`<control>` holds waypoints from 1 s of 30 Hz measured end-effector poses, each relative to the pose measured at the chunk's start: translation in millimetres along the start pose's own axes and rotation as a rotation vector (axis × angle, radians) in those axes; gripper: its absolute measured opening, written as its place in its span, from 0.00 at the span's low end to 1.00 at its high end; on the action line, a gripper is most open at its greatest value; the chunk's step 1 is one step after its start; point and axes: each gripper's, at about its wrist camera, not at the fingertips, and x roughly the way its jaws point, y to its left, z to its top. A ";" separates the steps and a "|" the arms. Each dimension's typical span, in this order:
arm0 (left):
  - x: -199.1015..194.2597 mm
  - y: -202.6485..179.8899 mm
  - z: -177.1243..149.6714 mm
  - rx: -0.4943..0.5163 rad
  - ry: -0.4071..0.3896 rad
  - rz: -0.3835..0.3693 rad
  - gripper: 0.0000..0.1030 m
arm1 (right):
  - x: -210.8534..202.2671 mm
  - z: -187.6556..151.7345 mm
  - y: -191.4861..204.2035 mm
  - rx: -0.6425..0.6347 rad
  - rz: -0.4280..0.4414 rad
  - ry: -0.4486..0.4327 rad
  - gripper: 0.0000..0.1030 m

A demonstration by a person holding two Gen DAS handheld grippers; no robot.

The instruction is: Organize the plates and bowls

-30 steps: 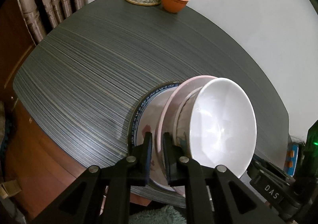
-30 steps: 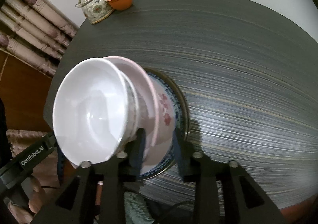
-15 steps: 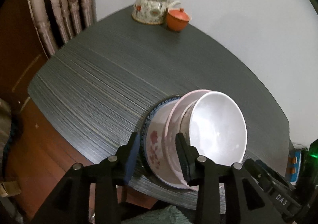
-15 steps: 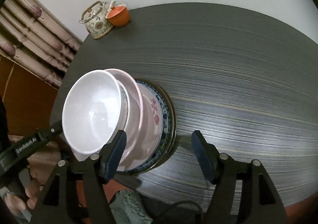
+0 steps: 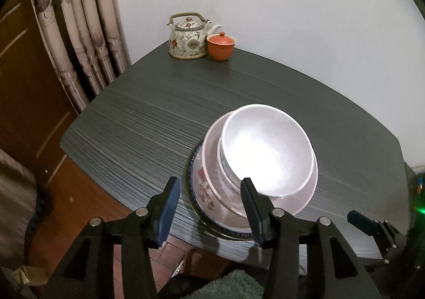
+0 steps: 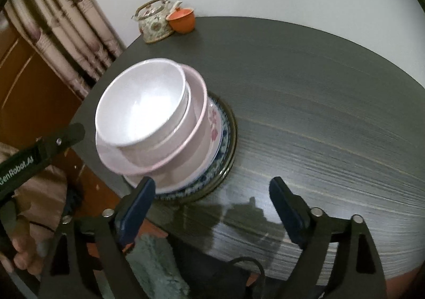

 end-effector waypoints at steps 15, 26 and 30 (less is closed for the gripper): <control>-5.8 -29.2 -17.7 0.074 0.002 0.035 0.61 | -2.6 -13.4 4.3 -0.028 -0.011 -0.004 0.99; -4.7 -35.2 -18.9 0.090 0.012 0.046 0.61 | 1.2 -15.0 3.8 -0.026 -0.017 0.010 1.00; -4.9 -35.0 -19.3 0.090 0.013 0.044 0.61 | 0.5 -16.4 5.9 -0.031 -0.021 0.006 1.00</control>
